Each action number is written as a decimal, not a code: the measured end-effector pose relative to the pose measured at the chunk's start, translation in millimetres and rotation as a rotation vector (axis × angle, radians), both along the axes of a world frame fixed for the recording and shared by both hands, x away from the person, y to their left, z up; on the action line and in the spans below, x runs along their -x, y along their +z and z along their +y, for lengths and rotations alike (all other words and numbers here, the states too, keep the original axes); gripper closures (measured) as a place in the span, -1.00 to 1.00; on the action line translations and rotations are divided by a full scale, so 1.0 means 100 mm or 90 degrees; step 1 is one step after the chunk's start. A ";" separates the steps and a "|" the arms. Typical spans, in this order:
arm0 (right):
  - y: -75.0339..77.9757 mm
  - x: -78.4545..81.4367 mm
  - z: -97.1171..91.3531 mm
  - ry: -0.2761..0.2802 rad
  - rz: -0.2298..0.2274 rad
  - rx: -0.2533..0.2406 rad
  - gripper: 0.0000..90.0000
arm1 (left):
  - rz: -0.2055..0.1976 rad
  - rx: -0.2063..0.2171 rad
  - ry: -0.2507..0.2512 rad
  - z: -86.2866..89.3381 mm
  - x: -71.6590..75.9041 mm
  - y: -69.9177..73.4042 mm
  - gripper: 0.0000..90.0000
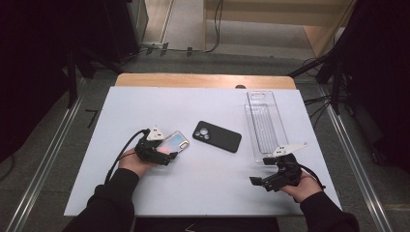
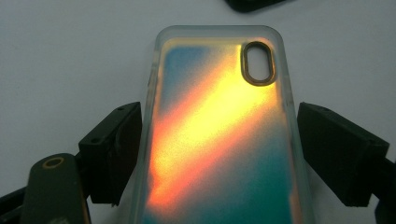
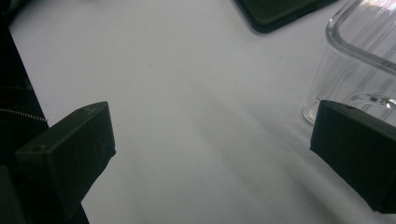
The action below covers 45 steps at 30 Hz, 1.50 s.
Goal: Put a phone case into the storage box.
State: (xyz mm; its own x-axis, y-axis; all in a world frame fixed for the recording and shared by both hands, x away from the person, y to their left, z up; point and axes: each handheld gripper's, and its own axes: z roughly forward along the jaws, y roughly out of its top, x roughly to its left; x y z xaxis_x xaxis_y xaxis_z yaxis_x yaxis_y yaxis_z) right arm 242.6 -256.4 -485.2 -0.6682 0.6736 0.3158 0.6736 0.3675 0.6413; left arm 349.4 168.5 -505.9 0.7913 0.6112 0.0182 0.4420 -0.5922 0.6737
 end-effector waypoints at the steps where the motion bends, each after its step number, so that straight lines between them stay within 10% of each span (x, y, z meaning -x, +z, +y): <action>1: 0.00 0.00 0.00 -0.001 0.001 0.000 -1.00 | 0.002 0.000 -0.001 0.00 0.00 0.00 -0.62; 45: 0.08 0.02 0.06 -0.017 -0.020 -0.020 -1.00 | 0.081 0.127 0.013 -0.27 0.37 0.56 -0.62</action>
